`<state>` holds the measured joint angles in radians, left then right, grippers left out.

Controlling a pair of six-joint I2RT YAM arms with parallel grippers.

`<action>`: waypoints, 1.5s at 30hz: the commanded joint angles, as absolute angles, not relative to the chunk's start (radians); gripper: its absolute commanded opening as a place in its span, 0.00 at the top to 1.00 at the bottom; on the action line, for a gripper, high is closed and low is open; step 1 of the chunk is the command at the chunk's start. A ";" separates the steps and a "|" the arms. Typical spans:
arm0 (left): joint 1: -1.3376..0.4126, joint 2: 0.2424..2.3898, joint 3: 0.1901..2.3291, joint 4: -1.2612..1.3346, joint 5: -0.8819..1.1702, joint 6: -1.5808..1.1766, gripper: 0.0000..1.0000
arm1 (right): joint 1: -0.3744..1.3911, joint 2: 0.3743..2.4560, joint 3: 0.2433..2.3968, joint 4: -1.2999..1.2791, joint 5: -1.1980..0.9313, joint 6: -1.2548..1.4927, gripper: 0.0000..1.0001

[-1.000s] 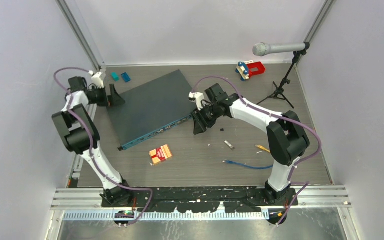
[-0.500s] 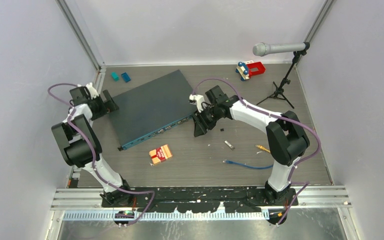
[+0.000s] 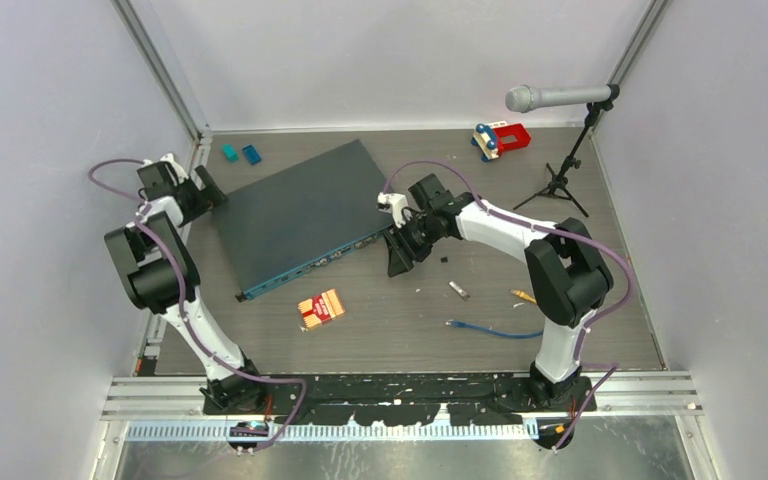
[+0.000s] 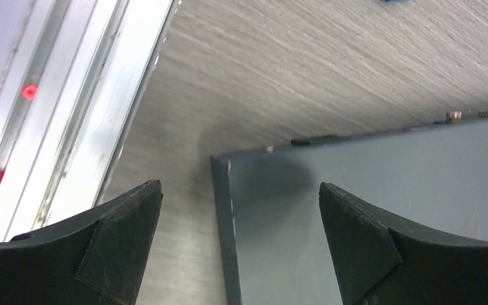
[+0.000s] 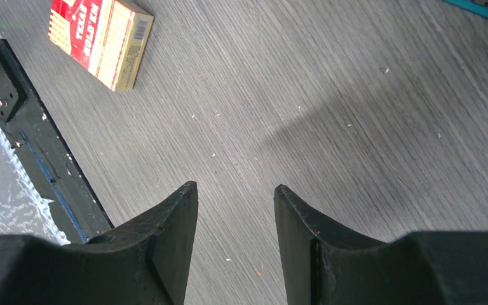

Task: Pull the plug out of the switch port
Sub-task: Move the switch port to the center of the board.

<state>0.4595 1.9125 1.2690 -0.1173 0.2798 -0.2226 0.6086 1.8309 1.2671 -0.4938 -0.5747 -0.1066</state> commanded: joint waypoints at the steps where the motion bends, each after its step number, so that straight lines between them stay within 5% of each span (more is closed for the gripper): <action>1: 0.451 2.007 1.388 -0.099 0.361 -0.232 0.04 | 0.611 1.842 1.295 -0.479 -0.592 -0.107 0.47; 10: 0.409 2.062 1.441 -0.216 0.452 -0.241 0.23 | 0.610 1.845 1.294 -0.485 -0.592 -0.113 0.47; 18: 0.362 1.974 1.267 -0.269 0.455 -0.250 0.42 | 0.609 1.827 1.290 -0.492 -0.581 -0.114 0.47; 35: 0.173 1.938 1.151 -0.302 0.487 -0.216 0.63 | 0.607 1.824 1.306 -0.499 -0.553 -0.085 0.47; 45: 0.161 2.034 1.241 -0.436 0.634 -0.188 0.99 | 0.605 1.830 1.319 -0.511 -0.544 -0.096 0.47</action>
